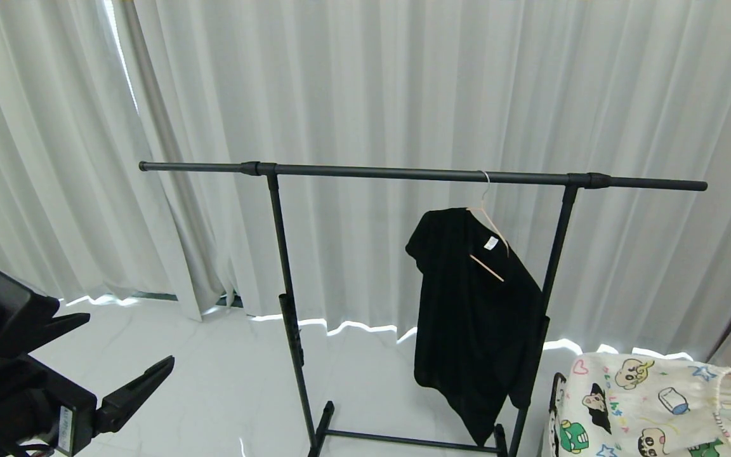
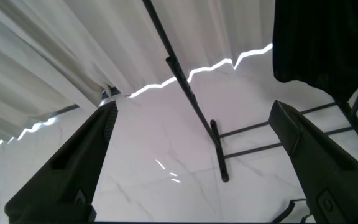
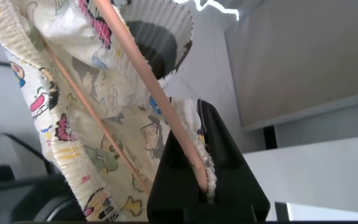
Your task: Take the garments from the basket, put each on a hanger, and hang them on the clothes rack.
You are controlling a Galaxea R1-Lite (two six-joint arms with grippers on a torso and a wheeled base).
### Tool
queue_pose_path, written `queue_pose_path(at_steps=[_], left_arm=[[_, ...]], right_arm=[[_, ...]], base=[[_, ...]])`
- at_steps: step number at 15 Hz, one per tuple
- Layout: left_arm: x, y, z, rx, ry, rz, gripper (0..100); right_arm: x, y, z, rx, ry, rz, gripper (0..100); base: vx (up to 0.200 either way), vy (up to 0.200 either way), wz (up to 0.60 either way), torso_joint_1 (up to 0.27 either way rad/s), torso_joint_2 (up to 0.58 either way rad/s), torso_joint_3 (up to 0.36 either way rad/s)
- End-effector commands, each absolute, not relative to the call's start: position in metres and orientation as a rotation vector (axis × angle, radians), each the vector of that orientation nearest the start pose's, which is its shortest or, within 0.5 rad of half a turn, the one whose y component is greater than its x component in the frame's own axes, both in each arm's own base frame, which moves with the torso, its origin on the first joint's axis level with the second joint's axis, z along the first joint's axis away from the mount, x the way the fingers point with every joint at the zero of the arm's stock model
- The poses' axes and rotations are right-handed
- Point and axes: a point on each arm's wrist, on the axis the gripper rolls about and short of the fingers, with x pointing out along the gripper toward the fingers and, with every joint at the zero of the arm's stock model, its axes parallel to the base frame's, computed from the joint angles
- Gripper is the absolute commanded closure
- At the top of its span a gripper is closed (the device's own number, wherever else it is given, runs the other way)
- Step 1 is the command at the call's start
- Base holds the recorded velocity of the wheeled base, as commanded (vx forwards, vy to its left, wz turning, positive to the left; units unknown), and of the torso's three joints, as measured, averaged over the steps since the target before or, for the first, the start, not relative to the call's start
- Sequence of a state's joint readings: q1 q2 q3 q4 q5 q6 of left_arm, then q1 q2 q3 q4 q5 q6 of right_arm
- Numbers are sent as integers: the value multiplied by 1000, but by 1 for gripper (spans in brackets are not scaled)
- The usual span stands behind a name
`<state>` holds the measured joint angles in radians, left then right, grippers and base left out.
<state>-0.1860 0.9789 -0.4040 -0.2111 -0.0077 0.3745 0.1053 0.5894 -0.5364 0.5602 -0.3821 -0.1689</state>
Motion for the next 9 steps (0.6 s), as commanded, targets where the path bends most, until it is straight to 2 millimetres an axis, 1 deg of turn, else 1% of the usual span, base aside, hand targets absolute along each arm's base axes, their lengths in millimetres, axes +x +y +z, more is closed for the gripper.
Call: queue_pose_path(at_steps=[1, 5, 7, 9], left_arm=[[115, -22, 181, 401, 324, -257, 0], [114, -22, 182, 406, 318, -257, 0], [115, -22, 184, 408, 310, -256, 0], [116, -21, 187, 406, 302, -248, 0]], right_arm=[[38, -4, 179, -320, 657, -213, 100], [70, -1, 197, -308, 606, -218, 100], [78, 0, 206, -306, 597, -219, 100], [79, 0, 209, -308, 590, -218, 100]], base=[[0, 0, 0, 0, 0, 0], [0, 0, 0, 0, 0, 0], [0, 0, 0, 0, 0, 0], [0, 0, 0, 0, 0, 0]])
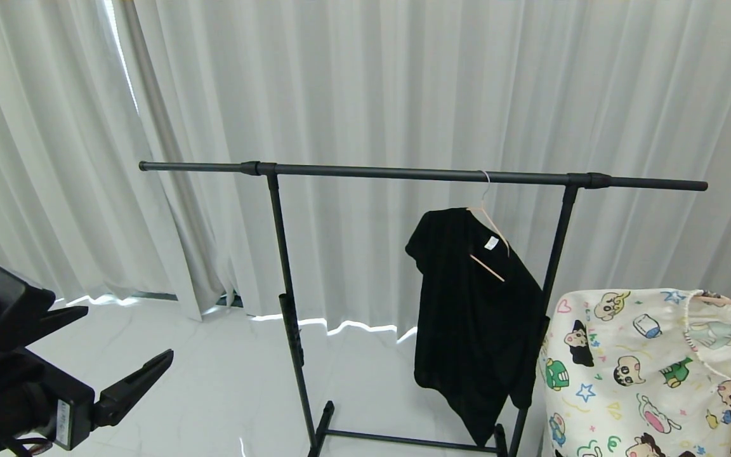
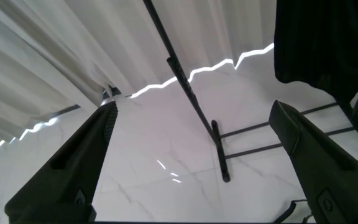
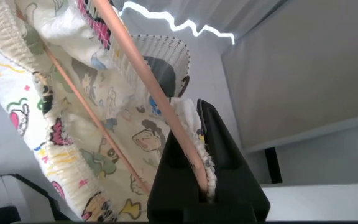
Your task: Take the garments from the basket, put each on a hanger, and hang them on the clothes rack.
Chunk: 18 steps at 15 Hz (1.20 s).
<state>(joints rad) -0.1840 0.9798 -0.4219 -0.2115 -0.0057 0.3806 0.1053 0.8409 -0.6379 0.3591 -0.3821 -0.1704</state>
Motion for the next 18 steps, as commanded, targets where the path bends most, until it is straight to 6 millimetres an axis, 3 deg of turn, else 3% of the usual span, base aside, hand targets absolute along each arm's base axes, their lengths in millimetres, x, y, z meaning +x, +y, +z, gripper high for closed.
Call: queue_pose_path(at_steps=[1, 5, 15, 18], left_arm=[[116, -21, 186, 406, 310, -242, 0], [116, -21, 185, 415, 320, -206, 0], [118, -22, 184, 420, 325, -211, 0], [116, -22, 186, 421, 316, -211, 0]], right_arm=[[78, 0, 209, -308, 591, -218, 100], [78, 2, 209, -325, 591, -195, 100], [85, 11, 206, -371, 603, -97, 100], [96, 18, 213, -365, 598, -55, 100]], base=[[0, 0, 0, 0, 0, 0], [0, 0, 0, 0, 0, 0], [0, 200, 0, 2, 4, 1], [0, 0, 0, 0, 0, 0]])
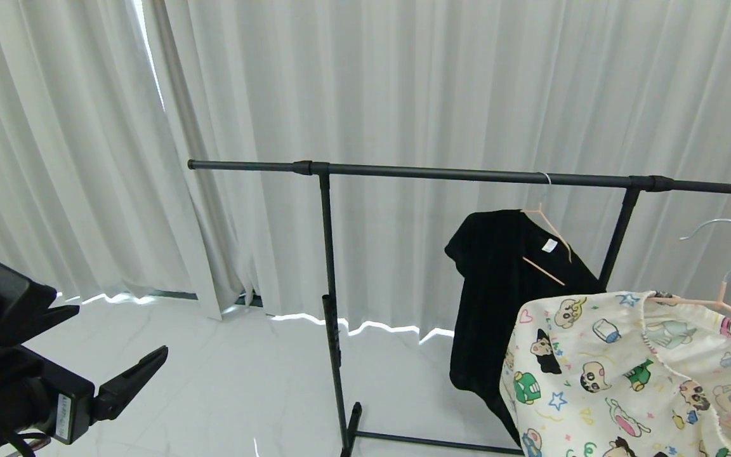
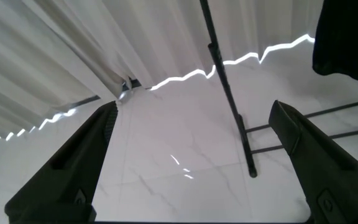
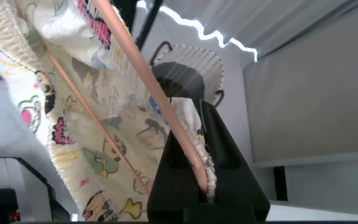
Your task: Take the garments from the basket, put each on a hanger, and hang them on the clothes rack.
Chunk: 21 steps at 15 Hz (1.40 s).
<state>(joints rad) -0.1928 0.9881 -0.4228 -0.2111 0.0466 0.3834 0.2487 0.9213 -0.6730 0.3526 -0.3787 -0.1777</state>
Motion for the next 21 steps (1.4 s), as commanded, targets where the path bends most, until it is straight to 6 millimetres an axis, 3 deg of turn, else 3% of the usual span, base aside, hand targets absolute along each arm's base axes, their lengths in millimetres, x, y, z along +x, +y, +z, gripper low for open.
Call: queue_pose_path(at_steps=[1, 5, 10, 21], left_arm=[[116, -22, 185, 419, 316, -211, 0], [115, -25, 186, 425, 309, -238, 0], [114, -28, 186, 435, 302, -267, 0], [110, -34, 187, 440, 277, -318, 0]], right_arm=[[99, 21, 216, -353, 593, -37, 100], [118, 46, 218, -284, 599, 59, 100], [142, 57, 218, -273, 569, 50, 100], [141, 56, 218, -276, 567, 49, 100]], base=[[0, 0, 0, 0, 0, 0], [0, 0, 0, 0, 0, 0], [200, 0, 0, 1, 1, 3], [200, 0, 0, 3, 4, 3]])
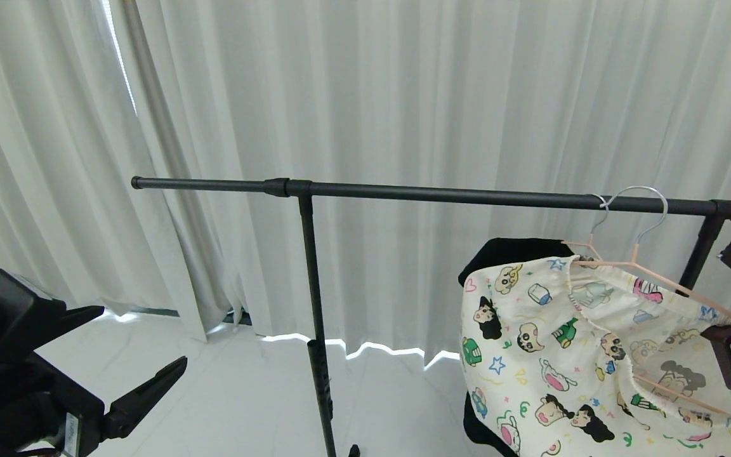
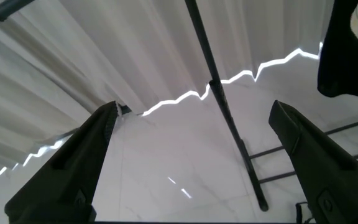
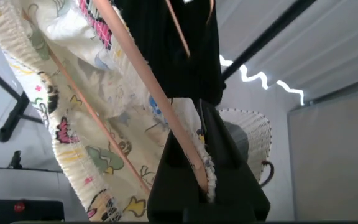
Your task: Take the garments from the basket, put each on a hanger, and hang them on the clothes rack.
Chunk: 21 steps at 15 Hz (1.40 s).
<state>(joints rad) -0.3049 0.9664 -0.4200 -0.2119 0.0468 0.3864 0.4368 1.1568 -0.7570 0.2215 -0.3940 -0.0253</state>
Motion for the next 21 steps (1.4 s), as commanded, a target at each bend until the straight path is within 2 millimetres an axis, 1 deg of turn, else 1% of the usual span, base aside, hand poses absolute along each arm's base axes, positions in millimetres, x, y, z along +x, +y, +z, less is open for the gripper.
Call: queue_pose_path(at_steps=[1, 7, 8, 11, 12, 13, 15, 17, 19, 21], left_arm=[[110, -34, 187, 440, 277, -319, 0], [109, -35, 187, 440, 274, -330, 0], [109, -35, 187, 440, 273, -331, 0], [109, -35, 188, 440, 271, -331, 0], [109, -35, 187, 442, 272, -331, 0], [108, -35, 188, 441, 266, -332, 0], [107, -35, 188, 441, 265, -330, 0], [107, -35, 188, 441, 265, -330, 0], [107, -35, 187, 441, 268, -330, 0], [107, -35, 187, 441, 269, -331, 0]], right_arm=[[141, 56, 218, -276, 568, 49, 100], [145, 59, 214, -285, 584, 58, 100], [153, 62, 212, -287, 603, 52, 100], [186, 76, 206, -260, 587, 36, 100], [204, 84, 201, -275, 605, 7, 100], [217, 89, 198, -293, 617, -32, 100], [238, 97, 196, -281, 628, -60, 100], [256, 99, 192, -275, 644, -84, 100], [271, 99, 192, -268, 641, -108, 100], [277, 98, 189, -269, 651, -121, 100]], base=[[0, 0, 0, 0, 0, 0], [0, 0, 0, 0, 0, 0], [0, 0, 0, 0, 0, 0], [0, 0, 0, 0, 0, 0], [0, 0, 0, 0, 0, 0], [0, 0, 0, 0, 0, 0], [0, 0, 0, 0, 0, 0], [0, 0, 0, 0, 0, 0], [0, 0, 0, 0, 0, 0], [0, 0, 0, 0, 0, 0]])
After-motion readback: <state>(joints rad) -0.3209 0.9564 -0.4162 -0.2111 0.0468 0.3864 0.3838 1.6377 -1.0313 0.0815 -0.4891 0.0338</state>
